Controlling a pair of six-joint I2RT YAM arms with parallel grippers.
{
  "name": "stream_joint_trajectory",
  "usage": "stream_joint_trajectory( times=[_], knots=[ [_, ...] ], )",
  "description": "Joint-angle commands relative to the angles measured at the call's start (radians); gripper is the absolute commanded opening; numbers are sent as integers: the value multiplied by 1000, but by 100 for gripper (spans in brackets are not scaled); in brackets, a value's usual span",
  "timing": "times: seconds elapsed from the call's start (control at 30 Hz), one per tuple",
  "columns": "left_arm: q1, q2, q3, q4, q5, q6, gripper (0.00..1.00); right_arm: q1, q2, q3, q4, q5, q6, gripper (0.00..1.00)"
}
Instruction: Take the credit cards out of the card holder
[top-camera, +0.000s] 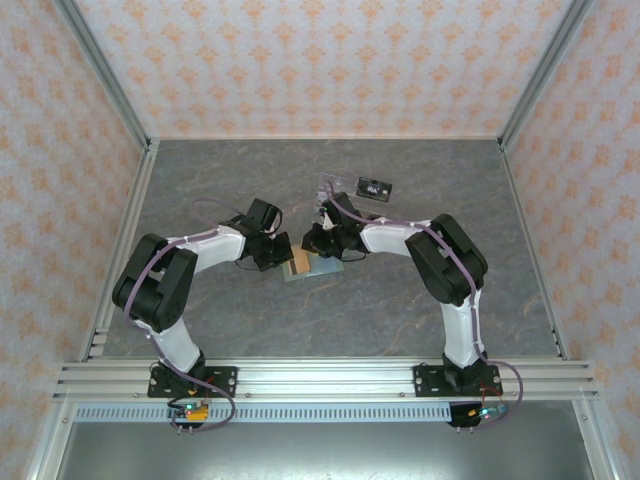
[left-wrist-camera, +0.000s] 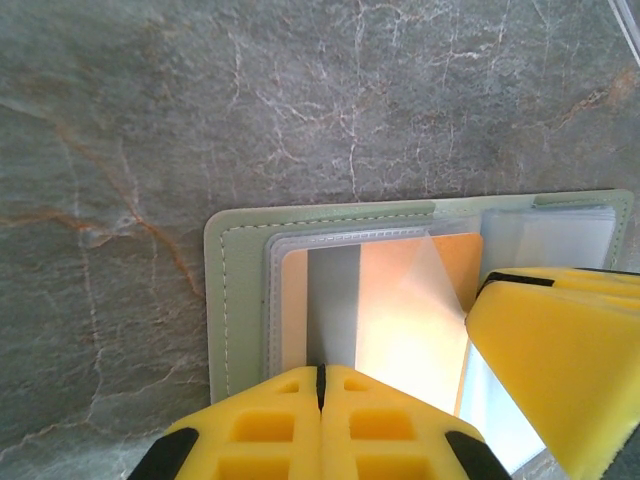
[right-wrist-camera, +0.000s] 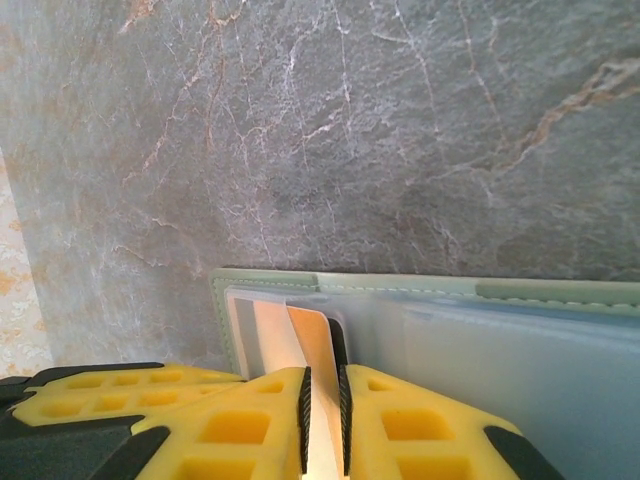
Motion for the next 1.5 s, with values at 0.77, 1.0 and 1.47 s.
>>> stream_joint_trajectory(
  times=[0.77, 1.0, 1.47],
  knots=[
    [-12, 67, -23, -40, -53, 41, 0, 7, -14, 5, -13, -145, -67, 19],
    [-11, 66, -20, -40, -54, 42, 0, 5, -36, 1, -46, -143, -117, 11],
    [-7, 19, -19, -84, -77, 56, 8, -41, -117, -77, -12, -57, -130, 0]
  ],
)
